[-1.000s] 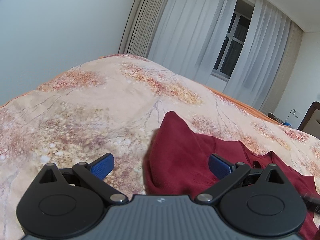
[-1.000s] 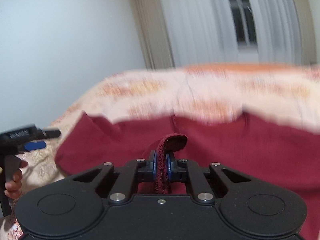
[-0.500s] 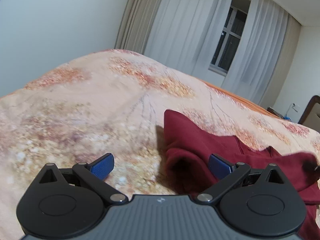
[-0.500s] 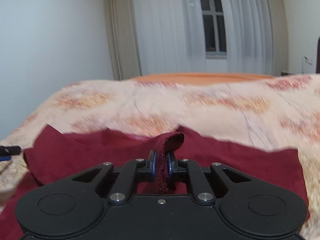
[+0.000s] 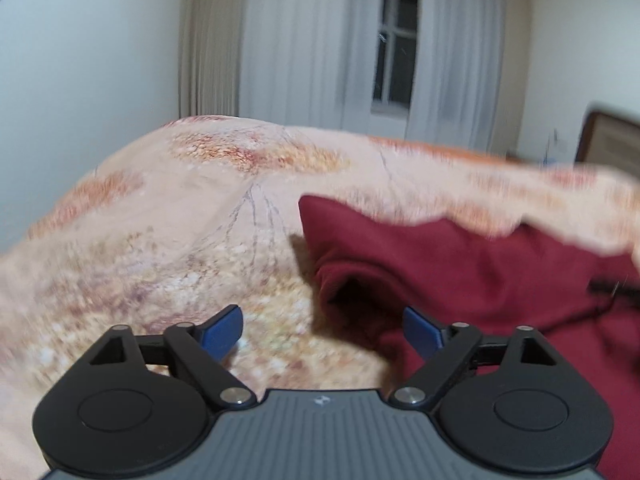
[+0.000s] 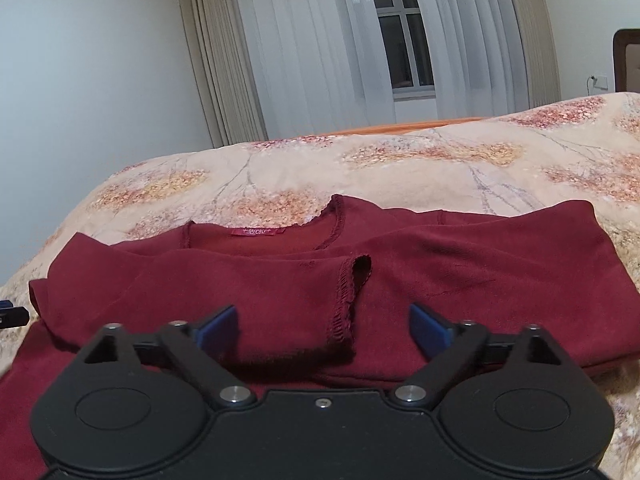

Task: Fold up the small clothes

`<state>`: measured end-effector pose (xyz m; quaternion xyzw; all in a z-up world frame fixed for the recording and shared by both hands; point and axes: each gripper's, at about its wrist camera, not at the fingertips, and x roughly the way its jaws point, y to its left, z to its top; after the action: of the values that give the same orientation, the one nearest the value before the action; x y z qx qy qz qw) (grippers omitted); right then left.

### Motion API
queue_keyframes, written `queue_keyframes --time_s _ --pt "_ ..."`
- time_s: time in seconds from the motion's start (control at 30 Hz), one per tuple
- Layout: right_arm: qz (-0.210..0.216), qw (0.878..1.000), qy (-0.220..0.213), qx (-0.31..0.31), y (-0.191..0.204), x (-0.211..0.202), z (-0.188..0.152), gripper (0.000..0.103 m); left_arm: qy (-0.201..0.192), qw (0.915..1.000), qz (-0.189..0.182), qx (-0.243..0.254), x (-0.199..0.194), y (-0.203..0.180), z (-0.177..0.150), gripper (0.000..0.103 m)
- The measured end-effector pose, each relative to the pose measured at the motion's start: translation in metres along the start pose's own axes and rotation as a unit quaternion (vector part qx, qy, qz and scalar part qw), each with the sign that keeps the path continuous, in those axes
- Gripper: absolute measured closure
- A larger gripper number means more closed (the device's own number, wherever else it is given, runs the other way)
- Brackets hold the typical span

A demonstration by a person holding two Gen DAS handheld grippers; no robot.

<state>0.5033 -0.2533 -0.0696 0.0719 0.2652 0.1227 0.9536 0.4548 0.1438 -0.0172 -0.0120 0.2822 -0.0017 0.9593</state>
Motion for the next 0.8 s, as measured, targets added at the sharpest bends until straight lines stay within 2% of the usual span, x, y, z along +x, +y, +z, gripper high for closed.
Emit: queue_keyframes --time_s 0.1,0.23,0.3,0.33,0.37,0.47,0.57,0.7,0.8 --pt "-0.009 1.0 -0.003 -0.025 0.008 0.003 -0.009 0.001 0.011 0.9996 0.015 0.019 0.006 -0.005 0.0 0.023" --pt "-0.014 0.999 -0.011 -0.036 0.011 0.002 -0.014 0.001 -0.028 0.997 0.043 0.057 0.008 -0.022 0.009 0.027" --pt "-0.006 1.0 -0.017 -0.025 0.007 0.0 -0.015 0.001 -0.037 0.9951 0.048 0.078 0.013 -0.031 0.013 0.049" --pt "-0.001 1.0 -0.021 -0.019 0.004 -0.001 -0.015 0.001 -0.031 0.9944 0.049 0.088 0.017 -0.036 0.015 0.081" --pt "0.002 1.0 -0.024 -0.014 0.003 -0.002 -0.016 0.001 -0.025 0.9939 0.052 0.094 0.021 -0.04 0.015 0.095" --pt "0.007 0.999 -0.037 -0.006 0.0 -0.006 -0.016 0.001 -0.041 0.9937 0.064 0.083 0.017 -0.041 0.011 0.1" --pt "0.008 0.999 -0.039 -0.004 -0.001 -0.006 -0.017 0.001 -0.052 0.9968 0.059 0.014 0.005 -0.022 0.008 0.102" --pt "0.001 0.999 -0.038 -0.014 0.002 -0.005 -0.018 0.001 -0.017 0.993 0.063 -0.098 0.01 0.012 0.0 0.102" --pt "-0.002 0.999 -0.034 -0.017 0.003 -0.003 -0.019 0.001 0.006 0.9903 0.054 -0.128 0.014 0.022 -0.007 0.102"
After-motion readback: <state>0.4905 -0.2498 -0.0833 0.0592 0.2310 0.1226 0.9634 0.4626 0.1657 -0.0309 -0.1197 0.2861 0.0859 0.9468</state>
